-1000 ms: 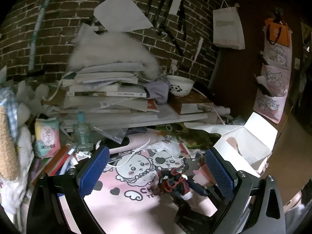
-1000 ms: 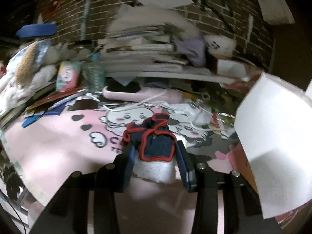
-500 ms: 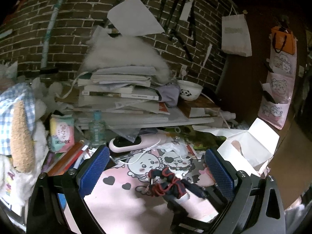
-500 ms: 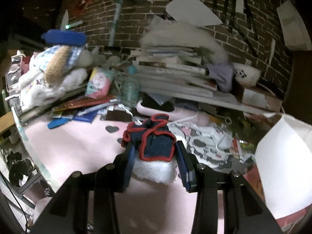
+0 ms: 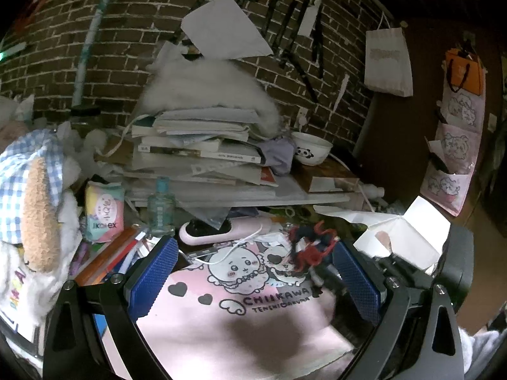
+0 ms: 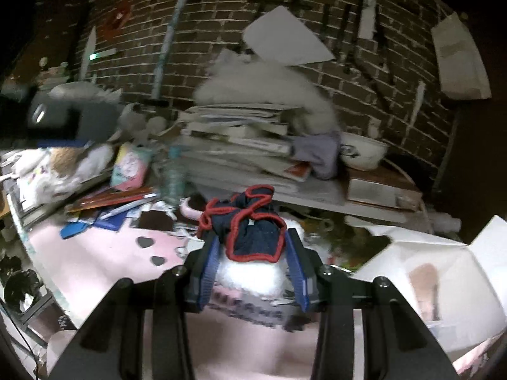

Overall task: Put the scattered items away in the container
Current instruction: 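Carry the navy pouch into the white box and open the right tool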

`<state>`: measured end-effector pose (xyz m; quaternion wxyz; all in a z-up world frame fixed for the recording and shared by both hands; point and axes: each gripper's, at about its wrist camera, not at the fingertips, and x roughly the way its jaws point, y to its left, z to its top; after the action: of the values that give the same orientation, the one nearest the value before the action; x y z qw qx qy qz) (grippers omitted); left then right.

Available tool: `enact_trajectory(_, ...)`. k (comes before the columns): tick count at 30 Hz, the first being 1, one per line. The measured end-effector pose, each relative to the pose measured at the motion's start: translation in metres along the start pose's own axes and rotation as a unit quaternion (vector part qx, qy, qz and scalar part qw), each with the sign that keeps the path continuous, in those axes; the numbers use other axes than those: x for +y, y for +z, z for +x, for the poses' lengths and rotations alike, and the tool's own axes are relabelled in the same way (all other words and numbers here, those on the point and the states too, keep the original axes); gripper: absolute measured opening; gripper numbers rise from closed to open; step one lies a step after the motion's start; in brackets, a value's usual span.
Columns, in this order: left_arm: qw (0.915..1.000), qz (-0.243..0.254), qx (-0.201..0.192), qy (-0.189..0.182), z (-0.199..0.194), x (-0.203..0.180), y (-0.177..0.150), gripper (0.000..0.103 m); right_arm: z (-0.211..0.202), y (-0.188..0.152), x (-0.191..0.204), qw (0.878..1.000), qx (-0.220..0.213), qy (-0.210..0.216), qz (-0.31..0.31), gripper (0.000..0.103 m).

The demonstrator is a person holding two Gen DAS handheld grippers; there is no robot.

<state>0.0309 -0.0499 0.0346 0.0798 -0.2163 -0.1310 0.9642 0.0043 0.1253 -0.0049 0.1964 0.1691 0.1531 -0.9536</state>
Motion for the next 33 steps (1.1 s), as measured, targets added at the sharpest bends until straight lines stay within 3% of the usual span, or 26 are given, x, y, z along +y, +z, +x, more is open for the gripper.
enact_trajectory(12, 0.9997, 0.008, 0.019, -0.016, 0.024, -0.027, -0.002, 0.098, -0.020, 0.004, -0.105, 0.996, 0.046, -0.038, 0.069, 0.038)
enact_trajectory(16, 0.9994, 0.012, 0.024, -0.021, 0.030, -0.036, -0.003, 0.098, -0.033, 0.007, -0.145, 0.993, 0.062, -0.025, 0.096, 0.038)
enact_trajectory(20, 0.9991, 0.020, 0.029, -0.023, 0.035, -0.046, -0.003, 0.098, -0.050, 0.011, -0.173, 0.992, 0.059, -0.039, 0.102, 0.038)
enact_trajectory(25, 0.9988, 0.028, 0.033, -0.025, 0.038, -0.055, -0.003, 0.098, -0.053, 0.006, -0.199, 0.990, 0.087, -0.054, 0.099, 0.038)
enact_trajectory(26, 0.9987, 0.028, 0.033, -0.025, 0.038, -0.057, -0.003, 0.098, -0.053, 0.003, -0.201, 0.989, 0.093, -0.054, 0.099, 0.030)
enact_trajectory(27, 0.9986, 0.029, 0.034, -0.026, 0.039, -0.058, -0.003, 0.098, -0.050, 0.000, -0.204, 0.989, 0.102, -0.052, 0.099, 0.026)
enact_trajectory(33, 0.9983, 0.036, 0.040, -0.023, 0.041, -0.064, -0.005, 0.098, -0.035, -0.019, -0.212, 0.980, 0.139, 0.004, 0.141, 0.026)
